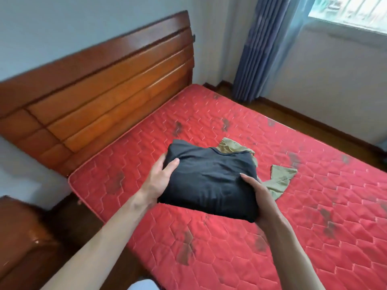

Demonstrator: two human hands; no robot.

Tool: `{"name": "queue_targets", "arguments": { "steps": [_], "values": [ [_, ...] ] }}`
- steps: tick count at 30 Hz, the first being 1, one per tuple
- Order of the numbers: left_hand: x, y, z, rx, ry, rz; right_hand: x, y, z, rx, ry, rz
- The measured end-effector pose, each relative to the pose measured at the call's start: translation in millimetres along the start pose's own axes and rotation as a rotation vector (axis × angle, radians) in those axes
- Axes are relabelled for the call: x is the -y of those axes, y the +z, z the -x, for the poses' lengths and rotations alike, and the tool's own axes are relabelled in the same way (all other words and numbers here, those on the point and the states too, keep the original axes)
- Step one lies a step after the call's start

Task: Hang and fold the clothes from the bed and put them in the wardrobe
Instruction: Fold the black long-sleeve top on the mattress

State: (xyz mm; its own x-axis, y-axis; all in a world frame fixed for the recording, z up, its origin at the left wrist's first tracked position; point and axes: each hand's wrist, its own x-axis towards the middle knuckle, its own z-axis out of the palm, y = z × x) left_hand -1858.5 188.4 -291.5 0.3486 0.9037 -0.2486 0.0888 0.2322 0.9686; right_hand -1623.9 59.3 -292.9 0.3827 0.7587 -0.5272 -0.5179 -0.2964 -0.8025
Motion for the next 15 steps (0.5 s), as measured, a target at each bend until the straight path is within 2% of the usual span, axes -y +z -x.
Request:
{"name": "queue_targets", "arguments": {
  "steps": [7, 15],
  "values": [
    [-21, -79, 49, -0.239, 0.031, 0.084, 16, 94, 9, 0.244, 0.014, 0.072],
    [-23, -203, 108, -0.474, 0.045, 0.255, -14, 236, 33, 0.469, 0.048, 0.163]
  ]
}}
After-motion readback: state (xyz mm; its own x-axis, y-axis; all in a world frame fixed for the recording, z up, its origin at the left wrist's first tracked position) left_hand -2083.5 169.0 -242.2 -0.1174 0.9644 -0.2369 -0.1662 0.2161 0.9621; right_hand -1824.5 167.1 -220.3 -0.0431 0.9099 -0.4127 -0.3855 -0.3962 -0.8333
